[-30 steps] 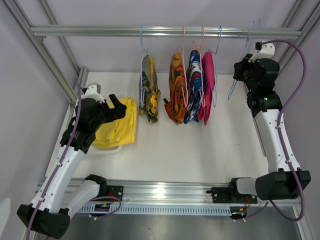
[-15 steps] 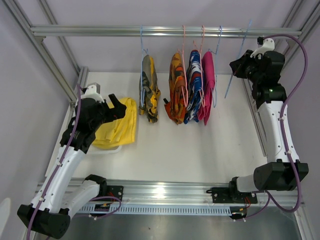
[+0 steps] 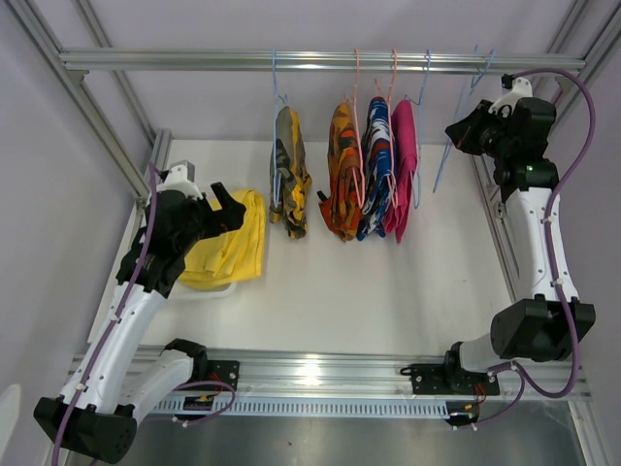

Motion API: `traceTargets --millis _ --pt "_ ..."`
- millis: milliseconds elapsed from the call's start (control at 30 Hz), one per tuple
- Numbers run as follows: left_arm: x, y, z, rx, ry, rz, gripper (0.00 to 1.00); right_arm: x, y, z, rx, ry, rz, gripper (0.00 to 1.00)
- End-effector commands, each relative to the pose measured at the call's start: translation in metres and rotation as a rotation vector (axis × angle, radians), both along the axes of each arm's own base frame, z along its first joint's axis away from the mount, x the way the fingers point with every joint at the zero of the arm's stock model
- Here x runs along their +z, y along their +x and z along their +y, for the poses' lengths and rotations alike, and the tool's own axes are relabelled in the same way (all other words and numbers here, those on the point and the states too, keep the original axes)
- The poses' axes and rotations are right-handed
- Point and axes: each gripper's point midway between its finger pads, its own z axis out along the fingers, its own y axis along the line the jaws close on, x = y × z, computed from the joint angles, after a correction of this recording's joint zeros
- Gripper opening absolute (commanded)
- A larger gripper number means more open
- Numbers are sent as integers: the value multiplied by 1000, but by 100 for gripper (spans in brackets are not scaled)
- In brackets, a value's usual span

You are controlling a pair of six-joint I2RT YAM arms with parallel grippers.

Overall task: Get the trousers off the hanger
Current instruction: Place the hanger at the clothesline.

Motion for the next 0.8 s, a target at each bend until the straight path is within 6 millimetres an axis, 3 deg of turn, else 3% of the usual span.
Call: traceTargets --millis 0,200,433,567,700,767 --pt "5 3 0 -3 -9 -30 99 17 -4 -5 7 25 -44 0" --pt "5 3 0 -3 -8 -28 99 15 -10 -14 -10 45 -42 0" --pt "5 3 1 -1 -10 -28 99 10 -14 -22 -38 61 -36 39" --pt "6 3 0 -3 -11 -32 99 14 -23 -25 -62 56 -49 49" --pt "5 1 -4 -28 -21 -27 99 31 -37 -27 -88 46 -87 55" --pt "6 1 -4 -28 -21 -32 100 39 -43 -29 -108 41 -104 63"
